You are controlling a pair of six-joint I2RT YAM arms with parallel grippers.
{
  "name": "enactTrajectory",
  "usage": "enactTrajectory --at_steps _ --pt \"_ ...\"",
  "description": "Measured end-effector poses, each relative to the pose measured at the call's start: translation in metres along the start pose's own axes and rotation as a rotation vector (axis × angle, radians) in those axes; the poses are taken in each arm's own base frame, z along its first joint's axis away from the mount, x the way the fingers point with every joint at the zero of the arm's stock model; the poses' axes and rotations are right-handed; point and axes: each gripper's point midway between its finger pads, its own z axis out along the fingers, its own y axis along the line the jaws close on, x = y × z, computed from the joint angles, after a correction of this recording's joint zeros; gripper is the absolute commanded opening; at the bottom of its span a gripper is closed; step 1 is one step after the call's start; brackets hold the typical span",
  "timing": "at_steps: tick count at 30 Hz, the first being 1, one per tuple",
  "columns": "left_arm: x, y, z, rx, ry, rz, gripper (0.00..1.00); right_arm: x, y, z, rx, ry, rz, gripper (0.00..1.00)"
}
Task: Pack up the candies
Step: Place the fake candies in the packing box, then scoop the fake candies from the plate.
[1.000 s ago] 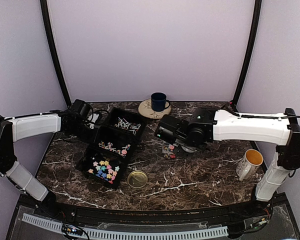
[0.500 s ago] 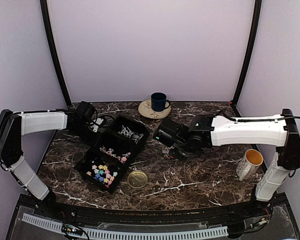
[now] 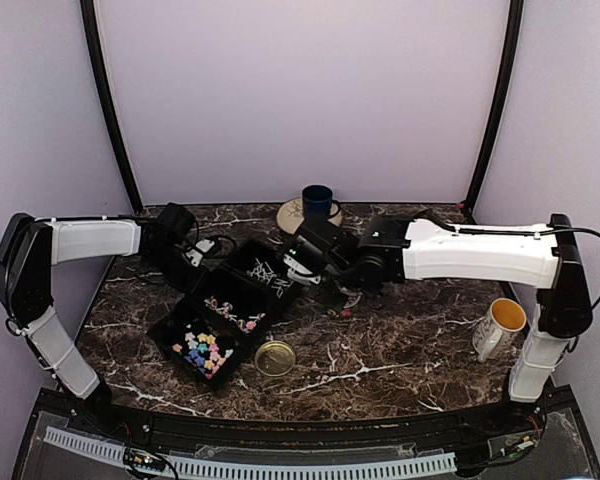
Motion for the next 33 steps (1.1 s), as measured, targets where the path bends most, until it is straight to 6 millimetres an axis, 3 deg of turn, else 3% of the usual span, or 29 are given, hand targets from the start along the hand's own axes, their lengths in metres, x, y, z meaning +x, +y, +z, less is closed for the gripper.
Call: enactTrajectory --at_steps 7,11,20,23,27,33 --pt "-0.001 -0.012 -0.001 0.083 -0.006 0.002 0.0 -0.007 0.005 0.009 -0.002 0.012 -0.019 0.0" --pt "-0.005 -0.021 -0.004 0.157 -0.025 -0.012 0.0 -0.016 -0.005 0.0 0.023 -0.039 0.024 0.0" --pt "-0.017 -0.053 -0.014 0.425 -0.094 -0.053 0.0 -0.039 -0.068 -0.08 0.106 -0.331 0.248 0.0" --pt "-0.018 -0.066 -0.016 0.525 -0.098 -0.07 0.0 -0.043 -0.083 -0.098 0.129 -0.386 0.293 0.0" --pt "-0.018 -0.071 -0.015 0.549 -0.09 -0.079 0.0 -0.042 -0.08 -0.093 0.127 -0.374 0.282 0.0" --pt "-0.01 -0.05 -0.004 0.408 -0.059 -0.101 0.0 -0.029 -0.053 -0.061 0.093 -0.222 0.162 0.0"
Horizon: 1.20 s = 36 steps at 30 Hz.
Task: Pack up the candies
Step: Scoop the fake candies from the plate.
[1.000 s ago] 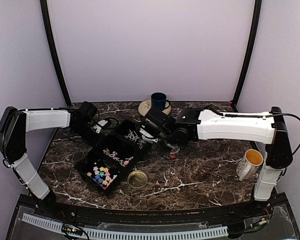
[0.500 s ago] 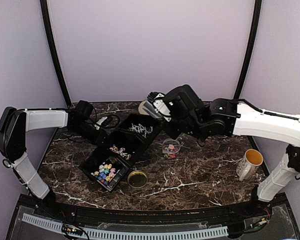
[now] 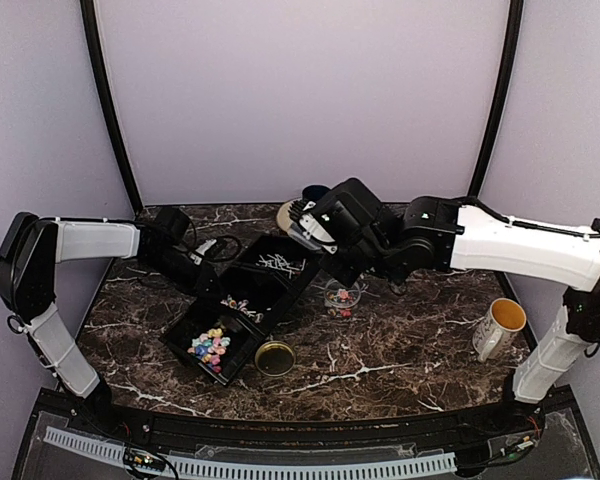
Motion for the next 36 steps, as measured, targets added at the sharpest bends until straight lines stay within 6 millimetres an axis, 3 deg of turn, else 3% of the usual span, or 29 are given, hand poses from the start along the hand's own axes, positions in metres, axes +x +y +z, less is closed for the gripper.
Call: enactTrajectory --at_steps 7,19,36 --pt "0.009 0.023 -0.004 -0.182 0.043 -0.006 0.0 0.028 0.025 0.011 -0.094 0.143 -0.121 0.0" --pt "0.008 0.018 -0.018 -0.338 0.051 0.092 0.0 0.061 0.067 0.046 -0.172 0.311 -0.235 0.0" --pt "0.011 0.027 -0.02 -0.447 0.078 0.17 0.0 0.065 0.086 0.07 -0.214 0.361 -0.247 0.0"
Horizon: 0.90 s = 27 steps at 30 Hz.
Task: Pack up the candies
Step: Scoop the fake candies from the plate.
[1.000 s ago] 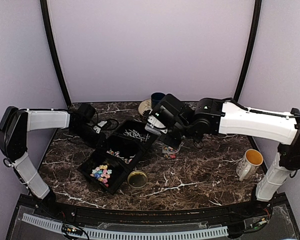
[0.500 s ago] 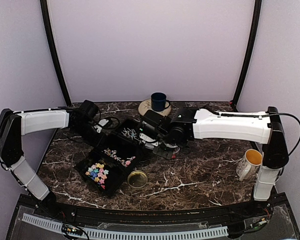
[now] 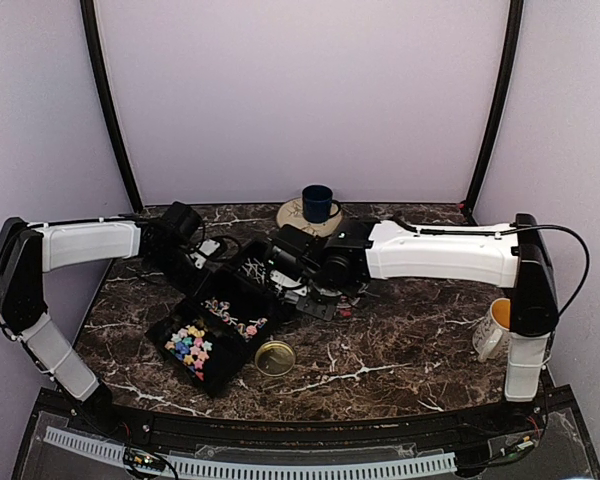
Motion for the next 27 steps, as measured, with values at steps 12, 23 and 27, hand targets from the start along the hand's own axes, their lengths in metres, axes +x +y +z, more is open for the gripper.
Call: enactTrajectory --at_steps 12,23,27 --pt "-0.001 -0.002 -0.001 -0.032 -0.005 0.049 0.0 -0.011 0.0 0.022 -0.021 0.017 0.017 0.0" --pt "-0.001 -0.002 -0.007 -0.058 -0.018 0.076 0.0 -0.034 -0.004 0.046 -0.035 -0.01 0.049 0.0" --pt "0.001 -0.001 -0.006 -0.058 -0.015 0.067 0.0 -0.047 -0.004 0.051 -0.036 -0.055 0.064 0.0"
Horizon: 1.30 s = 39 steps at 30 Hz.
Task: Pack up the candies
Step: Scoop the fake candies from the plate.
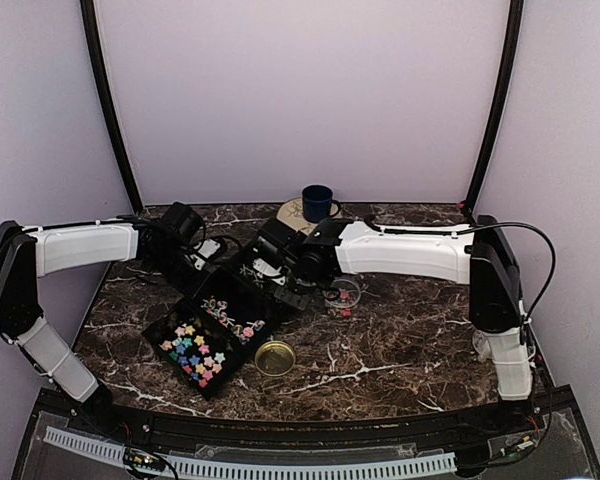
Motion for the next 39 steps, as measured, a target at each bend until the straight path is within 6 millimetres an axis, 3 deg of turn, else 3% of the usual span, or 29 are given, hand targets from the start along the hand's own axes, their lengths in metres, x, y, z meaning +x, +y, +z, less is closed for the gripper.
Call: enactTrajectory --at_steps 7,17,28,39 --pt "0.001 -0.003 0.001 0.018 0.0 -0.005 0.0 -0.017 0.003 0.017 -0.01 -0.101 0.058 0.0" --pt "0.003 -0.006 0.002 0.031 0.007 -0.021 0.0 -0.022 0.008 0.038 -0.008 -0.232 0.145 0.0" --pt "-0.001 -0.011 0.002 0.055 -0.011 -0.018 0.0 -0.007 0.009 0.042 -0.017 -0.364 0.224 0.0" --pt "-0.006 -0.01 0.001 0.063 -0.032 -0.024 0.0 -0.005 -0.001 0.037 -0.011 -0.473 0.298 0.0"
